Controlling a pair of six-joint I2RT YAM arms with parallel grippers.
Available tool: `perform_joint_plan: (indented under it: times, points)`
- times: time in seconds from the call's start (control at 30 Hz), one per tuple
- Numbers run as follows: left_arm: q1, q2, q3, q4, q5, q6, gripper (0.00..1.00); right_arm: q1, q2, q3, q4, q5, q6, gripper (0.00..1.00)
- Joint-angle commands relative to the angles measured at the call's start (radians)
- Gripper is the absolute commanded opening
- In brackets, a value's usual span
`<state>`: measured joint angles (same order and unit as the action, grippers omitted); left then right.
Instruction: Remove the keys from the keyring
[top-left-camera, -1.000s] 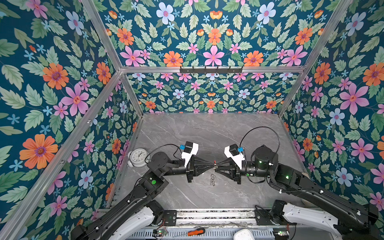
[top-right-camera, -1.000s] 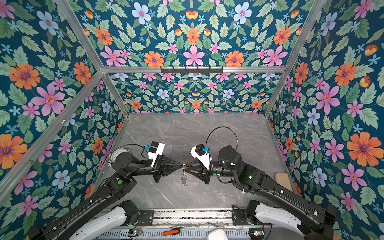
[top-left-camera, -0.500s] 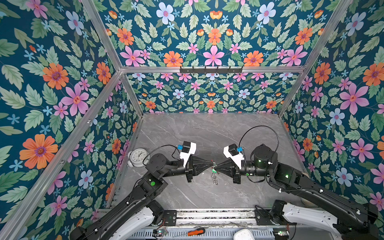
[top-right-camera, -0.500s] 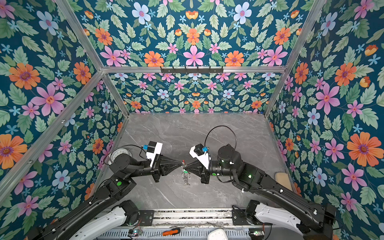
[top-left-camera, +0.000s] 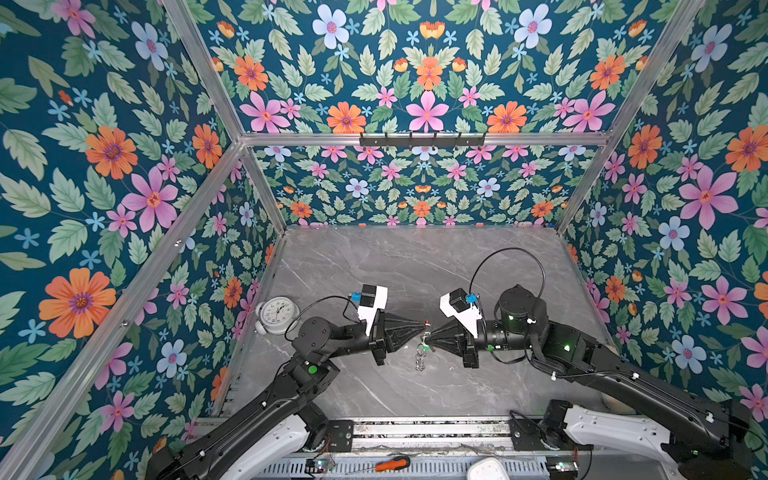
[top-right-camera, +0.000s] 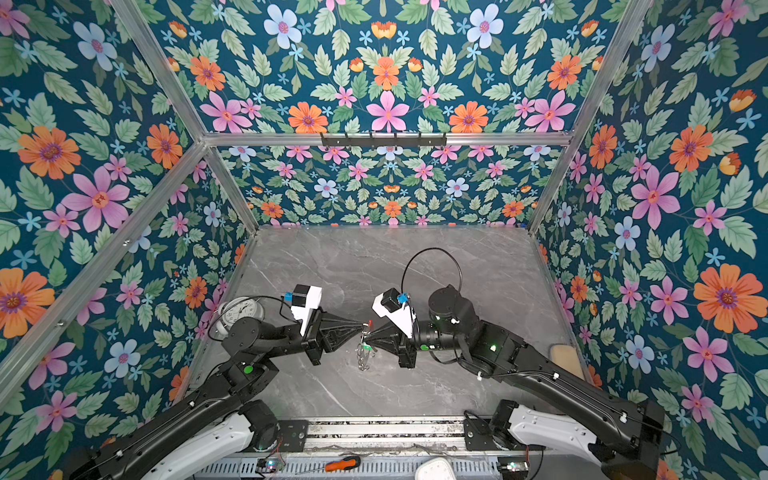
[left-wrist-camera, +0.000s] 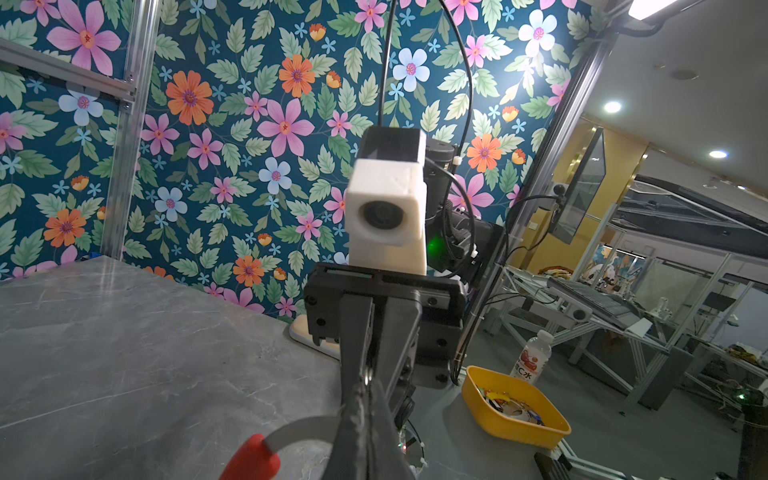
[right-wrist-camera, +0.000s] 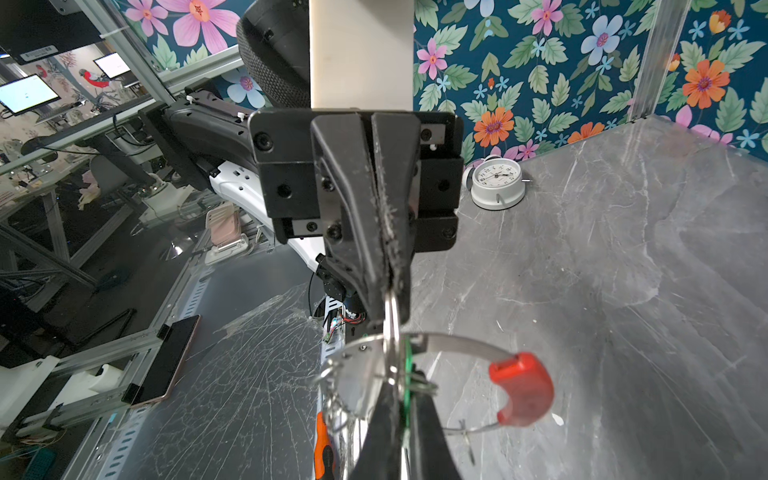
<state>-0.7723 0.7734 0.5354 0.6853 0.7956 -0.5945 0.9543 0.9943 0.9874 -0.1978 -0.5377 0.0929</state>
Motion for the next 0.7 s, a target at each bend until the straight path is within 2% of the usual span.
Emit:
perform_joint_plan:
  times: [0.0, 0.4, 0.67]
  points:
    - [0.0, 0.011, -0.021, 0.173, -0.002, -0.058, 0.0, 0.0, 0.007, 0.007, 0.024, -0.037, -0.012, 0.0]
    - [0.001, 0.107, -0.101, 0.472, -0.001, -0.195, 0.0, 0.001, 0.047, 0.002, 0.098, -0.06, 0.009, 0.0]
    - [0.0, 0.117, -0.133, 0.541, -0.015, -0.212, 0.0, 0.001, 0.069, -0.008, 0.145, -0.073, 0.024, 0.0]
